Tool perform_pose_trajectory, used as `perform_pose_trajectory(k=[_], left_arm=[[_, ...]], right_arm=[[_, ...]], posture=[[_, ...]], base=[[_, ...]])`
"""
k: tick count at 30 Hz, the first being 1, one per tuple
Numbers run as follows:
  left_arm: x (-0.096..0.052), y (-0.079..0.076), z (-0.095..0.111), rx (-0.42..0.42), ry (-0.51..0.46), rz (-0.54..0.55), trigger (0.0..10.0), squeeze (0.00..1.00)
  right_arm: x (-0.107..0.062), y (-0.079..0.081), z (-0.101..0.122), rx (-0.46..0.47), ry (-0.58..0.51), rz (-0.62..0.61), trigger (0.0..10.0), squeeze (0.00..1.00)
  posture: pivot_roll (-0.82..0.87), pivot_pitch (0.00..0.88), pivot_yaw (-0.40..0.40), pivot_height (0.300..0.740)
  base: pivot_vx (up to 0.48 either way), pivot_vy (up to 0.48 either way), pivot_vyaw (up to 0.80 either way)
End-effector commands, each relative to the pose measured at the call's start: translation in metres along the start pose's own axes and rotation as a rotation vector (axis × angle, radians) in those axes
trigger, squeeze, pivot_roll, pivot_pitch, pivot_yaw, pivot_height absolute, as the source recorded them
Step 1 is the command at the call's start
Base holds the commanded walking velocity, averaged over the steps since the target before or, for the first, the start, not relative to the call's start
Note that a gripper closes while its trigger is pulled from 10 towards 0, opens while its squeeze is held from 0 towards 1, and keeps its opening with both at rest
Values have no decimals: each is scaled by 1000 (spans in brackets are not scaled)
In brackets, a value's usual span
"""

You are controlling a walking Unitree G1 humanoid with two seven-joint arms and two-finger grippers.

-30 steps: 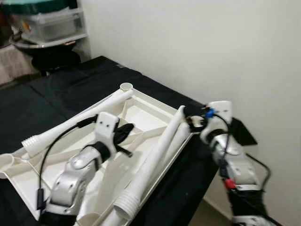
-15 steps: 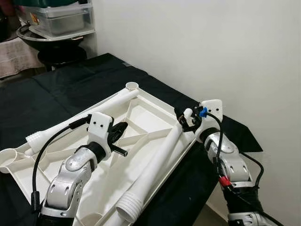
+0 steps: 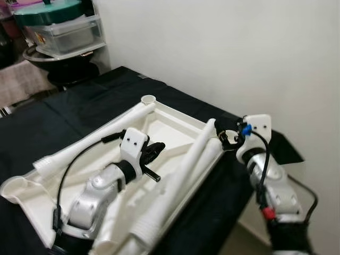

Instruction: Building children table

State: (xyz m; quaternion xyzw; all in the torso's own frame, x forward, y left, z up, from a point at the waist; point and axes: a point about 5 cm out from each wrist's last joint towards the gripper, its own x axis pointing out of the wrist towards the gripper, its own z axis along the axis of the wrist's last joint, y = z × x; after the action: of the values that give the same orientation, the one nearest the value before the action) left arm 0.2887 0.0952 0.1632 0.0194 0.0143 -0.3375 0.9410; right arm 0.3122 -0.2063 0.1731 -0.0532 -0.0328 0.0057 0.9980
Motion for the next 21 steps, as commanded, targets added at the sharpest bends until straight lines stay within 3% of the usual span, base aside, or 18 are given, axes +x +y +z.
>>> perform_pose_trajectory(k=[1,4,10,14,21], left_arm=[[6,-3,0,-5,3,-41,10000,0],[12,-6,3,-8,-9,-62,10000,0],[13,-6,2,-16,-13,-57,10000,0],[11,-3,-1,-12,-4,-19,10000,0],[-1,17,-6,-8,-3,160,10000,0]], right_arm=[[-7,-11,3,-12,3,-42,10000,0],[-13,-20,5,-28,2,-71,10000,0],[-13,-20,6,-30,0,-76,10000,0],[-9,-10,8,-21,0,-42,10000,0],[-1,10,5,-8,19,45,10000,0]], posture=[[-205,0,65,740],[-214,0,65,740],[-212,0,62,740],[-183,0,36,740],[-122,0,-17,740]], base=[[0,0,0],[0,0,0],[0,0,0],[0,0,0],[0,0,0]])
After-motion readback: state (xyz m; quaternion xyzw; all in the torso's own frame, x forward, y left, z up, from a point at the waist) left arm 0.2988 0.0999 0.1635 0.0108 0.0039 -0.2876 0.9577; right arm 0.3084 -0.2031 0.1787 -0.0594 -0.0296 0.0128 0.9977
